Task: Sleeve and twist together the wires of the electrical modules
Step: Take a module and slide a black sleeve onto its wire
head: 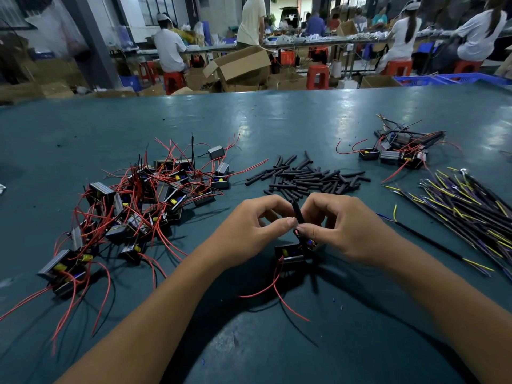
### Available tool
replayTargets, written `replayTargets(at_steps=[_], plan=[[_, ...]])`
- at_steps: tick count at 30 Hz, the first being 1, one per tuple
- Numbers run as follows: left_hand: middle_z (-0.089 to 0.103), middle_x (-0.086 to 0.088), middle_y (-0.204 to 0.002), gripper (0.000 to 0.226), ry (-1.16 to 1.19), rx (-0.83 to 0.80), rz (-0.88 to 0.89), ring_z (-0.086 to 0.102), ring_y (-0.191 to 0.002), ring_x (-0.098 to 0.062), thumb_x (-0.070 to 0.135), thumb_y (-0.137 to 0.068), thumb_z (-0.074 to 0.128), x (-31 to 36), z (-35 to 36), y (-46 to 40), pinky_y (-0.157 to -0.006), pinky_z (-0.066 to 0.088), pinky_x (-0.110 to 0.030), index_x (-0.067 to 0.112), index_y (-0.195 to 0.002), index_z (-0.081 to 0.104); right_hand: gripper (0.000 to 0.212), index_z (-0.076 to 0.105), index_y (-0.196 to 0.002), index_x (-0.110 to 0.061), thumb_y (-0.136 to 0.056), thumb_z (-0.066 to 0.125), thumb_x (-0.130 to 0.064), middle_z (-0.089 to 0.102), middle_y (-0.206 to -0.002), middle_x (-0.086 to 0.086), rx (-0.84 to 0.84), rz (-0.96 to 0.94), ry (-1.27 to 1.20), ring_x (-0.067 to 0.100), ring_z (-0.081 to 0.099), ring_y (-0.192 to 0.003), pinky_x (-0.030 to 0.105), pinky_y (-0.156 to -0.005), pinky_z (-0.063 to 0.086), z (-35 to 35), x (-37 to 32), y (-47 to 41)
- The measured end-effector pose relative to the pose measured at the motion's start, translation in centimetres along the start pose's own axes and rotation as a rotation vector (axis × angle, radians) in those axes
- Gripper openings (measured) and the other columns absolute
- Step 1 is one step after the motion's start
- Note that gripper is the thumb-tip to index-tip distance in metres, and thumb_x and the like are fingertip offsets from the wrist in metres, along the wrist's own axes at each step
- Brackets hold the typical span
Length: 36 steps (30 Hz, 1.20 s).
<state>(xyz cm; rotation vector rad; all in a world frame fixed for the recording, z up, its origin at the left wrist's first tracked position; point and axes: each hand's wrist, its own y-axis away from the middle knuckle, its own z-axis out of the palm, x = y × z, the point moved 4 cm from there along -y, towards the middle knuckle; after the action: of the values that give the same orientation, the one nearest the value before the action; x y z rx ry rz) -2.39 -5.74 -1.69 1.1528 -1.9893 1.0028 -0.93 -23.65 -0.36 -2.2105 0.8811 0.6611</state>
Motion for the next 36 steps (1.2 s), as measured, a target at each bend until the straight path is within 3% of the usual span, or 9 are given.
replayTargets(at_steps=[2,4,6,8,12,16,21,30,36], plan=[[0.071,0.009,-0.087,0.013,0.106,0.045,-0.01,0.064,-0.078,-0.013,0.031,-0.091,0.07,0.1,0.3,0.0,-0.07,0.05,-0.033,0.02,-0.097,0.07,0.019,0.06,-0.077,-0.027,-0.083,0.078,-0.029,0.065,-0.069,-0.014,-0.019,0.002,-0.01,0.0,0.057,-0.06,0.007,-0.055,0.037,0.0,0.0,0.0],[0.071,0.002,-0.087,0.015,0.143,0.082,-0.002,0.064,-0.077,-0.021,0.029,-0.09,0.073,0.1,0.6,-0.1,-0.068,0.049,-0.034,0.016,-0.096,0.071,0.017,0.062,-0.078,-0.026,-0.083,0.078,-0.029,0.067,-0.071,-0.012,-0.035,0.01,-0.008,0.003,0.06,-0.062,0.011,-0.055,0.041,0.0,-0.1,0.0],[0.07,-0.002,-0.086,0.016,0.156,0.13,0.008,0.059,-0.073,-0.013,0.028,-0.089,0.074,0.0,0.6,-0.1,-0.063,0.045,-0.025,0.013,-0.094,0.071,0.012,0.064,-0.085,-0.026,-0.085,0.077,-0.025,0.07,-0.077,-0.009,-0.081,0.03,0.002,0.006,0.065,-0.069,0.018,-0.061,0.049,-0.2,0.1,-0.1],[0.069,-0.003,-0.085,0.017,0.148,0.162,0.007,0.058,-0.073,-0.01,0.028,-0.088,0.074,-0.1,0.5,-0.1,-0.062,0.043,-0.022,0.012,-0.093,0.071,0.01,0.067,-0.093,-0.026,-0.087,0.075,-0.023,0.071,-0.083,-0.01,-0.157,0.045,0.06,0.003,0.065,-0.078,0.014,-0.065,0.047,-1.0,0.5,0.0],[0.073,-0.006,-0.09,0.022,0.204,0.155,0.004,0.063,-0.076,-0.024,0.027,-0.087,0.074,0.0,0.7,-0.2,-0.068,0.053,-0.039,0.007,-0.095,0.07,0.011,0.069,-0.096,-0.032,-0.087,0.074,-0.03,0.066,-0.087,-0.014,-0.247,0.06,0.226,0.0,0.058,-0.083,0.009,-0.07,0.04,-1.5,1.6,0.3],[0.076,-0.01,-0.092,0.016,0.281,0.089,0.021,0.068,-0.078,-0.016,0.013,-0.09,0.07,0.4,1.2,-0.1,-0.068,0.055,-0.028,0.001,-0.098,0.065,0.008,0.072,-0.092,-0.032,-0.087,0.074,-0.027,0.061,-0.084,-0.015,-0.221,0.066,0.261,0.001,0.057,-0.081,0.022,-0.075,0.045,-0.3,1.8,0.3],[0.076,-0.01,-0.09,0.007,0.231,0.077,-0.005,0.068,-0.076,-0.028,0.005,-0.092,0.069,0.3,1.3,0.0,-0.069,0.056,-0.036,0.002,-0.096,0.064,0.007,0.072,-0.089,-0.03,-0.087,0.075,-0.024,0.06,-0.079,-0.019,-0.208,0.048,0.246,-0.003,0.056,-0.078,0.012,-0.069,0.039,-0.2,1.7,0.4],[0.074,-0.016,-0.087,0.012,0.217,0.104,-0.025,0.064,-0.077,-0.016,0.007,-0.089,0.072,0.3,1.7,0.0,-0.069,0.05,-0.03,-0.003,-0.091,0.064,0.004,0.073,-0.089,-0.024,-0.087,0.075,-0.02,0.06,-0.077,-0.015,-0.21,0.021,0.224,-0.003,0.054,-0.073,0.011,-0.067,0.036,-0.3,1.5,0.3],[0.072,-0.011,-0.084,0.011,0.153,0.154,0.011,0.067,-0.076,-0.026,0.009,-0.088,0.076,0.4,1.2,0.2,-0.073,0.055,-0.039,0.004,-0.091,0.066,0.005,0.073,-0.089,-0.018,-0.086,0.075,-0.014,0.059,-0.076,-0.016,-0.137,-0.043,0.248,-0.004,0.053,-0.071,0.009,-0.067,0.037,0.1,0.9,0.4]])
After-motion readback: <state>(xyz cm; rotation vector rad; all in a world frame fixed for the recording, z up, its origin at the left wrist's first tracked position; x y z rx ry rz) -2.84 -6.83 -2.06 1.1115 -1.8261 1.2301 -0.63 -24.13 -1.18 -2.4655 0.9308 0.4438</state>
